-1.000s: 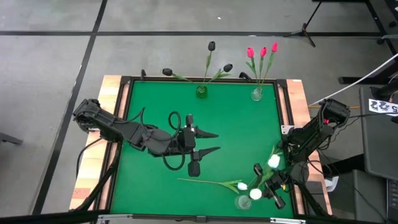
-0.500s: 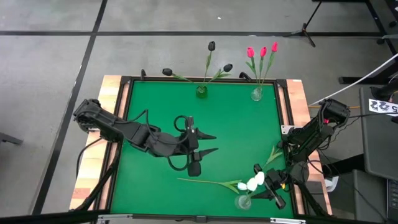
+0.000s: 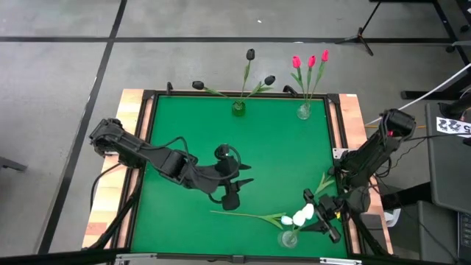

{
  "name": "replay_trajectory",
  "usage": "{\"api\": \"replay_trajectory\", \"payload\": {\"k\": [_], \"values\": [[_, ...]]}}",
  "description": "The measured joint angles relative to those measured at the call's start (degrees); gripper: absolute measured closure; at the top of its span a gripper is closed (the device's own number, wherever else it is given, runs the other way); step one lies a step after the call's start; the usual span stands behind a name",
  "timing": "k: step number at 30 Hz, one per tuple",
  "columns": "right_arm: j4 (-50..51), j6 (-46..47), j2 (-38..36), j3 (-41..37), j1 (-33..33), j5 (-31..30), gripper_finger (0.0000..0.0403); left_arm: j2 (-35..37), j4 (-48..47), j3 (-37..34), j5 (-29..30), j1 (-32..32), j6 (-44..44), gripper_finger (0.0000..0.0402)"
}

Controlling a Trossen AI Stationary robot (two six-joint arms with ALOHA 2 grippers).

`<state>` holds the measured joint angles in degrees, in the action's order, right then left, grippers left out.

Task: Sort flowers into vase by color
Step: Put the white tulip into the bottom transparent vase

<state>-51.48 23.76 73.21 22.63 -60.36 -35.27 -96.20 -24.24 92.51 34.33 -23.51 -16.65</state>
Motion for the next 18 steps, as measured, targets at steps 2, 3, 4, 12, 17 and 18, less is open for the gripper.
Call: {"api": "replay_trajectory", "payload": {"k": [2, 3, 4, 12, 17, 18], "values": [[3.01, 1.08, -2.15, 0.0, -0.04, 0.31, 0.0217, -0.4, -1.42, 0.02, -0.66, -0.05, -1.83, 0.0233], [4.5, 1.85, -3.15, 0.0, -0.04, 0.57, 0.0219, -0.73, -3.16, 0.02, -1.42, -0.22, -2.28, 0.0233], [5.93, 2.94, -4.25, 0.0, -0.04, 1.21, 0.022, -1.38, -3.87, 0.02, -2.07, -0.39, -2.58, 0.0233], [11.53, 6.57, -9.97, 0.0, -0.04, 2.91, 0.0221, -9.17, -4.49, 0.02, -7.92, -1.75, -3.14, 0.0233], [12.27, 6.04, -10.73, 0.0, -0.04, 2.93, 0.0221, -16.01, -0.79, 0.02, -10.33, -1.62, -3.05, 0.0233], [12.54, 6.06, -10.73, 0.0, -0.04, 2.93, 0.0221, -17.3, 0.42, 0.02, -10.99, -1.6, -2.93, 0.0233]]}}
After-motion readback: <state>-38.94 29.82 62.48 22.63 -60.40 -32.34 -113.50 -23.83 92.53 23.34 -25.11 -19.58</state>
